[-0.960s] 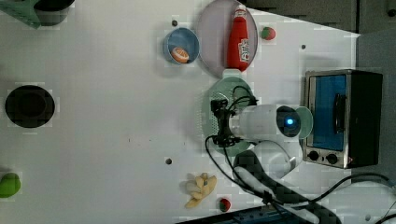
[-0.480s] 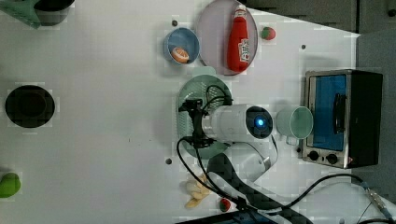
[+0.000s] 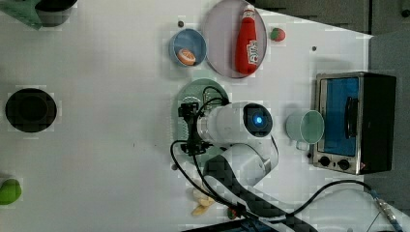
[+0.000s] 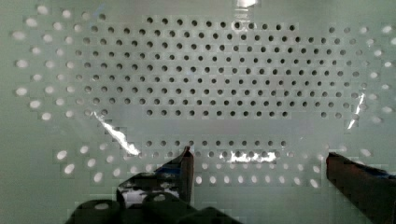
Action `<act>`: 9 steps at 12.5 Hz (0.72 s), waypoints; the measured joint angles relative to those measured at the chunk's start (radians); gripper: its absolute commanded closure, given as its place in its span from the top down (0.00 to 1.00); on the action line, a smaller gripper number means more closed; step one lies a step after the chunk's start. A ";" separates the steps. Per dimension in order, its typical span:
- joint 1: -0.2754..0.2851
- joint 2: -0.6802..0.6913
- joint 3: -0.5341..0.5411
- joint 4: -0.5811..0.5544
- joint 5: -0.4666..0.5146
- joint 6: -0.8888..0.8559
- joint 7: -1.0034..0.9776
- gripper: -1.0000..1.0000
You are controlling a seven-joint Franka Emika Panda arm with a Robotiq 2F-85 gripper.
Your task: Drag strainer right to left.
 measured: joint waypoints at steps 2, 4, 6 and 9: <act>0.025 0.021 -0.001 0.045 0.081 0.002 0.000 1.00; 0.046 0.045 -0.001 0.093 0.104 -0.009 0.000 1.00; 0.064 0.073 0.002 0.145 0.110 -0.021 0.028 1.00; 0.090 0.102 0.005 0.196 0.127 -0.032 0.042 1.00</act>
